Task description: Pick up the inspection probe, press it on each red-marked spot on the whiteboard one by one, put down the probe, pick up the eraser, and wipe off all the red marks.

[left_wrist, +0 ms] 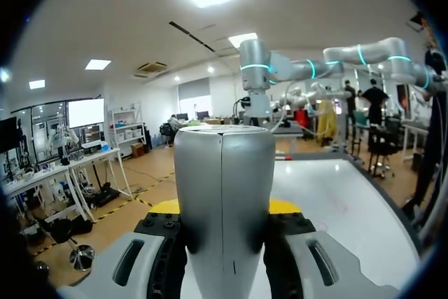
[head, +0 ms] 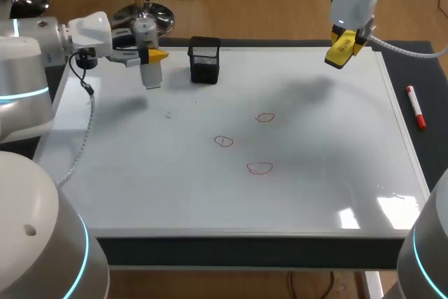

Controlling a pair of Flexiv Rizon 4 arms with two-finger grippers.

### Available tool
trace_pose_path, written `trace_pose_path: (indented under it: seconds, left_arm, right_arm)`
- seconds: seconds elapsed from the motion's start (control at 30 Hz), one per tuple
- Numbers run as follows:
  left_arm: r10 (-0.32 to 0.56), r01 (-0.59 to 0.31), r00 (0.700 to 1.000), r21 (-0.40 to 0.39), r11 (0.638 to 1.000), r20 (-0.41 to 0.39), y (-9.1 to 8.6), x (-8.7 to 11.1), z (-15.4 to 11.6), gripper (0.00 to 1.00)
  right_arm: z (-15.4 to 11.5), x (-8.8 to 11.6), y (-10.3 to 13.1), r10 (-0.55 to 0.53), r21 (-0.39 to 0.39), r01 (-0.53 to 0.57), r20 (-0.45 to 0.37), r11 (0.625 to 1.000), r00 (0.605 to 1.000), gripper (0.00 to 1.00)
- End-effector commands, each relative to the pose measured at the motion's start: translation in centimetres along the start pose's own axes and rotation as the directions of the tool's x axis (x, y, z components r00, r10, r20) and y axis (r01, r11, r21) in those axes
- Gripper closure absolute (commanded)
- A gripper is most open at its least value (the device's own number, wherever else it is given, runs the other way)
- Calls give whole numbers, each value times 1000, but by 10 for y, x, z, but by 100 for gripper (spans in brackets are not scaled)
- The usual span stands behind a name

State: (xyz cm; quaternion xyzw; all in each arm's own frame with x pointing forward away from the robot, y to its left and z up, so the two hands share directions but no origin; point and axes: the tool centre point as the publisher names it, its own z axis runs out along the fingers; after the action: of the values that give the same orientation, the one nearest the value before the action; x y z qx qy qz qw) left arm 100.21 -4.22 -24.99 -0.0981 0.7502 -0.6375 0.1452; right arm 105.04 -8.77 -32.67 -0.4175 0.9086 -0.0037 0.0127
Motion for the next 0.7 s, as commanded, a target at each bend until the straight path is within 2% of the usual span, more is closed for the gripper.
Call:
trace_pose_path:
  seconds: [0.03, 0.17, 0.7]
  left_arm:
    - [-11, 11, 1000, -1, 1000, -6, 5, -7, 0, 100]
    - [-21, 21, 1000, -1, 1000, -3, 9, -10, 2, 100]
    - [-23, 23, 1000, 6, 1000, -4, 8, -11, 4, 100]
  right_arm:
    - [-1, 1, 0, -2, 2, 2, -3, 1000, 1000, 100]
    - [-1, 1, 0, -2, 2, 2, -3, 1000, 1000, 100]
    - [-1, 1, 0, -2, 2, 2, -3, 1000, 1000, 100]
